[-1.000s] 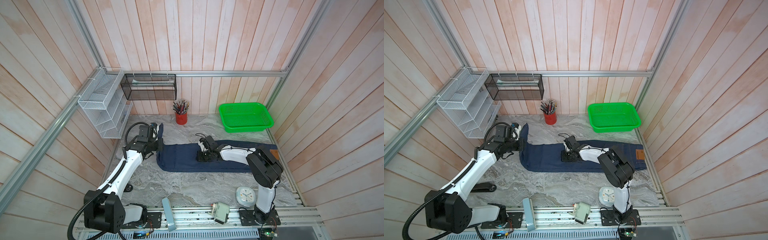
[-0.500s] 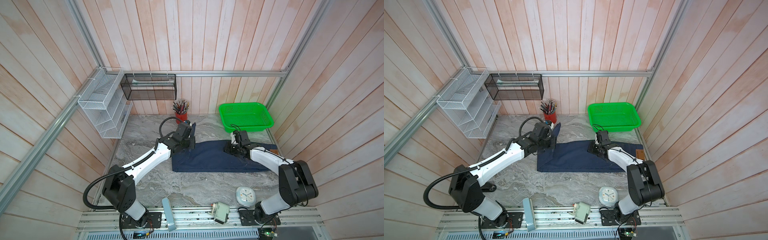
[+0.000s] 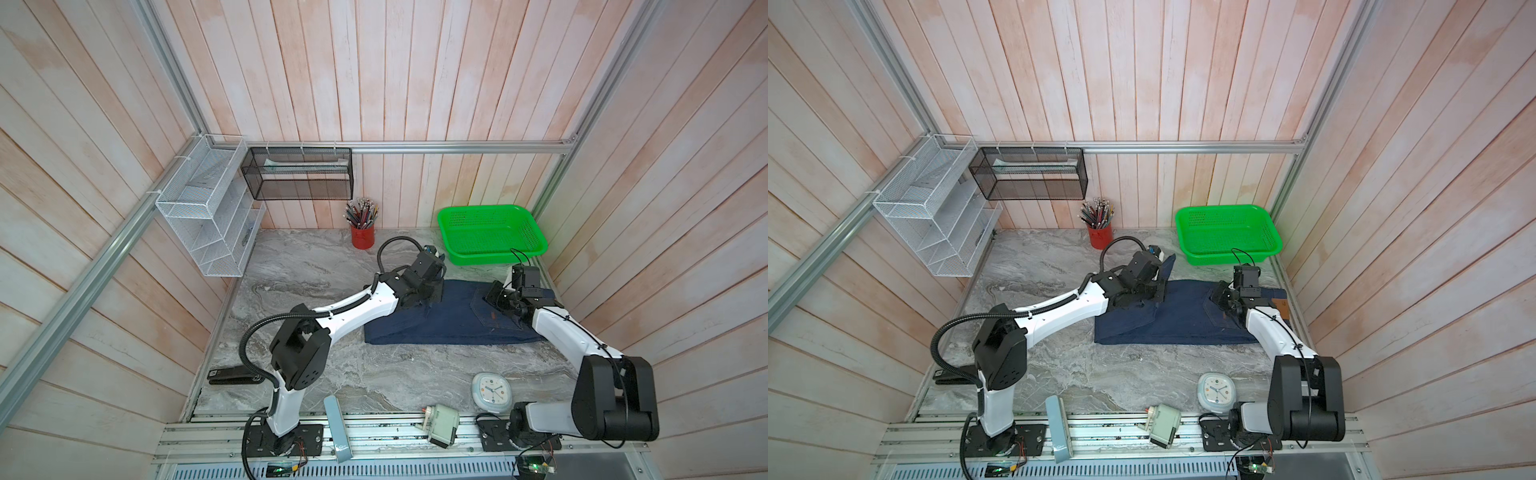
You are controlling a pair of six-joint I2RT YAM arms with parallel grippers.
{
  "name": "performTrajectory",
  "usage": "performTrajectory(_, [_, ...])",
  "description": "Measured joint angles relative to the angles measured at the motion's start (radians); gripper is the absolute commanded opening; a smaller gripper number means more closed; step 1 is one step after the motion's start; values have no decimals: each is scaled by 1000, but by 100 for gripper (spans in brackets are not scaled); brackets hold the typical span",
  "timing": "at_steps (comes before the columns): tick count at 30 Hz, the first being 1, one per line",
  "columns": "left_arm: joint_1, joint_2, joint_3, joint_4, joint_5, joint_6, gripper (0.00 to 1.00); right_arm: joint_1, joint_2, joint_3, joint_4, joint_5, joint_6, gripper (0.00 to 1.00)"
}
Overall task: Fold and stack the trousers
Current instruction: 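Lay the hem over the waistband with the left gripper while the right holds it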
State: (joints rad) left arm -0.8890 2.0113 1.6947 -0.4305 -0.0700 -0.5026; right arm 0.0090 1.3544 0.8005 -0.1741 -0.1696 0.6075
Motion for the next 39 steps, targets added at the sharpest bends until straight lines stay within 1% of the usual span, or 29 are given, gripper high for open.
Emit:
performTrajectory(5, [-38,133,93,-9,6,-3,0,-19,-14,0,2,4,3,10])
performTrajectory(11, [-57,234,154,-30,14,-17,1,-29,-24,0,2,4,3,10])
performTrajectory(12, [-62,244,163,-32,17,-18,6,-30,-26,0,2,4,3,10])
performTrajectory(13, [-63,256,174,-37,18,-18,16,-32,-29,0,2,4,3,11])
performTrajectory(14, [-68,264,180,-40,21,-20,30,-35,-33,0,2,4,3,12])
performTrajectory(15, [-73,266,183,-42,26,-19,38,-36,-35,0,1,4,3,12])
performTrajectory(18, [-94,266,184,-37,47,-22,52,-40,-48,0,1,4,2,13])
performTrajectory(20, [-110,265,185,-25,62,-16,63,-42,-56,0,-1,3,2,15])
performTrajectory(21, [-116,262,185,-20,66,-13,67,-42,-61,0,-3,0,2,15])
performTrajectory(23, [-127,237,172,-5,71,-10,73,-42,-71,0,-8,-8,-1,18])
performTrajectory(25, [-131,188,146,5,65,-3,75,-42,-77,1,-13,-15,-1,21])
performTrajectory(28, [-125,64,85,29,41,-2,82,-31,-77,4,-26,-24,-5,26])
performTrajectory(29, [-119,12,59,37,32,-4,87,-17,-72,8,-37,-26,-10,28])
performTrajectory(31, [-102,-82,8,54,14,-8,87,28,-53,25,-61,-29,-17,30])
performTrajectory(35, [-28,-250,-143,102,-10,-29,87,163,15,64,-101,-22,-36,29])
performTrajectory(39, [55,-322,-305,115,-24,-56,87,290,76,113,-144,13,-48,26])
